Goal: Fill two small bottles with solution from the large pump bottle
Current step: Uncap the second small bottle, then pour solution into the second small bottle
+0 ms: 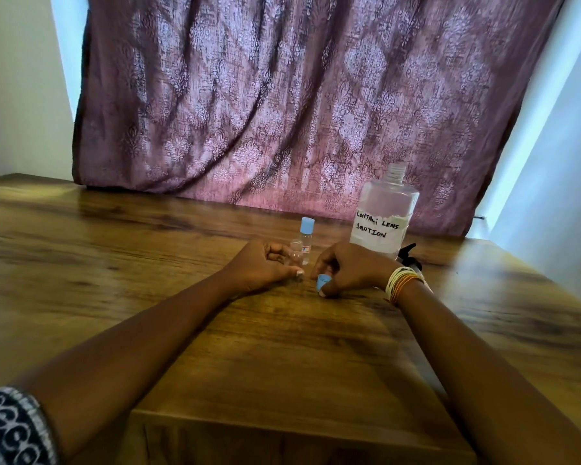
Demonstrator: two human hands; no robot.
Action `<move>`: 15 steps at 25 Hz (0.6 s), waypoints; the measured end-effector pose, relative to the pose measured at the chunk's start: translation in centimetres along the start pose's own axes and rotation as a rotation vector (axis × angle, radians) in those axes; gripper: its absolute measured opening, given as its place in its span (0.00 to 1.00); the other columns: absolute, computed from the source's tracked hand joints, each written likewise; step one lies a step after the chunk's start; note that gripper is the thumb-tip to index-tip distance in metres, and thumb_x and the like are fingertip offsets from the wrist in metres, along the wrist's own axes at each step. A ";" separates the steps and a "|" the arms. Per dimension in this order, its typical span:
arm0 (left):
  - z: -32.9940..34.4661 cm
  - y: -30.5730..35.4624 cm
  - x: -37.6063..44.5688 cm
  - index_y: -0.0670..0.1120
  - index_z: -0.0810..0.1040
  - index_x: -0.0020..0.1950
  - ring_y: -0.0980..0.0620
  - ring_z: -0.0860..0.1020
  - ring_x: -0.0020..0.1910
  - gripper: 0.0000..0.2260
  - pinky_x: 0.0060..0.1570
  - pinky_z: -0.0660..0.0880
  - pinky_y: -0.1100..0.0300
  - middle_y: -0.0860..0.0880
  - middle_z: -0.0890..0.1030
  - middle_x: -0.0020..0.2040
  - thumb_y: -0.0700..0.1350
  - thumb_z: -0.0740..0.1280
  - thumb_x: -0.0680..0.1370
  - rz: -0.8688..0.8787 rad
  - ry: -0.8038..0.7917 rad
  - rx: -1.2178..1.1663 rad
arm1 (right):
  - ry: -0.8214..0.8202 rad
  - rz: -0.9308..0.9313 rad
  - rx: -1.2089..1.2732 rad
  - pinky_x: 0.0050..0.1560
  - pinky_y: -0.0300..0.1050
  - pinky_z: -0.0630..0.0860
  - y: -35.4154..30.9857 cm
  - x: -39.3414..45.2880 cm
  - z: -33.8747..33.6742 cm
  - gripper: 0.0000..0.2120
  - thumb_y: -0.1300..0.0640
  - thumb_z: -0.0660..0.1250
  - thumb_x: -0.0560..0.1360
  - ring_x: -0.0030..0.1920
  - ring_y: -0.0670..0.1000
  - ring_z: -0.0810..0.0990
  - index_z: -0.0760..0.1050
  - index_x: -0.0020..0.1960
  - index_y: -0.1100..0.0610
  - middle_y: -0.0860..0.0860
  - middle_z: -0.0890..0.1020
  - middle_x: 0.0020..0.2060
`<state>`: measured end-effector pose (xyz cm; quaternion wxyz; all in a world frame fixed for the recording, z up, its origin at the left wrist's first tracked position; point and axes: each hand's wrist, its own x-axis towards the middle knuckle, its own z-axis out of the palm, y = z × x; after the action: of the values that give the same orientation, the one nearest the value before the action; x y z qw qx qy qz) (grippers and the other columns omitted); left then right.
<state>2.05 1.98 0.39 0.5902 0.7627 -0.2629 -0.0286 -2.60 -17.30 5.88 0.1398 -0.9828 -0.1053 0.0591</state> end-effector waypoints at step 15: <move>-0.1 0.0 -0.2 0.40 0.82 0.54 0.47 0.84 0.51 0.14 0.53 0.81 0.55 0.45 0.86 0.50 0.41 0.76 0.69 0.006 -0.016 -0.002 | 1.519 -0.079 0.290 0.40 0.41 0.71 1.7 -2.3 -4.3 0.12 0.52 0.74 0.68 0.38 0.47 0.73 0.76 0.48 0.55 0.51 0.77 0.40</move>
<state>1.92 2.17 0.34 0.5888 0.7611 -0.2700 -0.0330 -3.91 -20.60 9.72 0.3030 -0.7213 -0.0068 -0.6228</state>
